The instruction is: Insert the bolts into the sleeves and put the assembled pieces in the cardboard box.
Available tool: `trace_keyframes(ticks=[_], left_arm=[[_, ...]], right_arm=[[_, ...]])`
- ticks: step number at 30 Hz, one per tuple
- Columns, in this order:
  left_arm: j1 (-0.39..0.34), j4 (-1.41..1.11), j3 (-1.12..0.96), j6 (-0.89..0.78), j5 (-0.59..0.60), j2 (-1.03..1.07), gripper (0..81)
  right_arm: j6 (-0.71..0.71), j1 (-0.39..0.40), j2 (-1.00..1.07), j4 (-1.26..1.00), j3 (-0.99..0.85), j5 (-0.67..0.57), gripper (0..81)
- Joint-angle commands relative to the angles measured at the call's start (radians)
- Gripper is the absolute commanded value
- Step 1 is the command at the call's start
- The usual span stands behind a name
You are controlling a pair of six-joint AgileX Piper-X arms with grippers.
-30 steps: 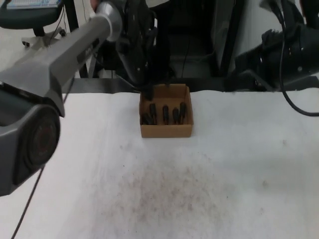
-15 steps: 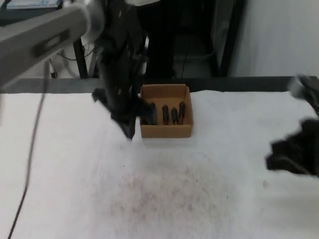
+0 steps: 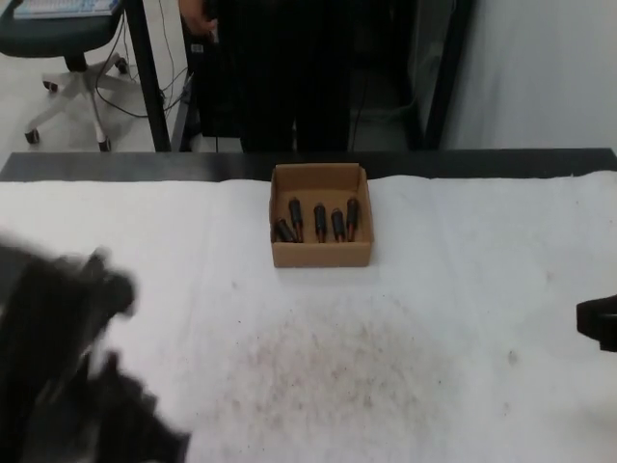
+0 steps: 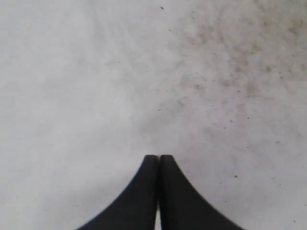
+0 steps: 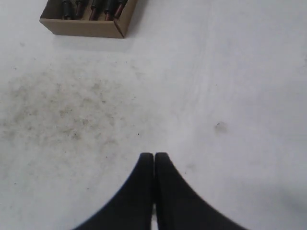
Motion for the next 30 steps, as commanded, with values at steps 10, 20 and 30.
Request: trace_keyframes(ticks=[10, 20, 30], left_arm=[[0.0, -0.232, 0.351, -0.02, -0.182, -0.573, 0.3], [0.0, -0.242, 0.383, -0.02, -0.178, -0.576, 0.3], [0.0, -0.144, 0.401, -0.017, -0.283, -0.574, 0.3]], right_arm=[[-0.072, -0.004, -0.198, -0.019, 0.149, -0.008, 0.4], [-0.071, -0.004, -0.199, -0.055, 0.178, -0.008, 0.4], [-0.072, -0.004, -0.193, -0.083, 0.27, 0.209, 0.4]])
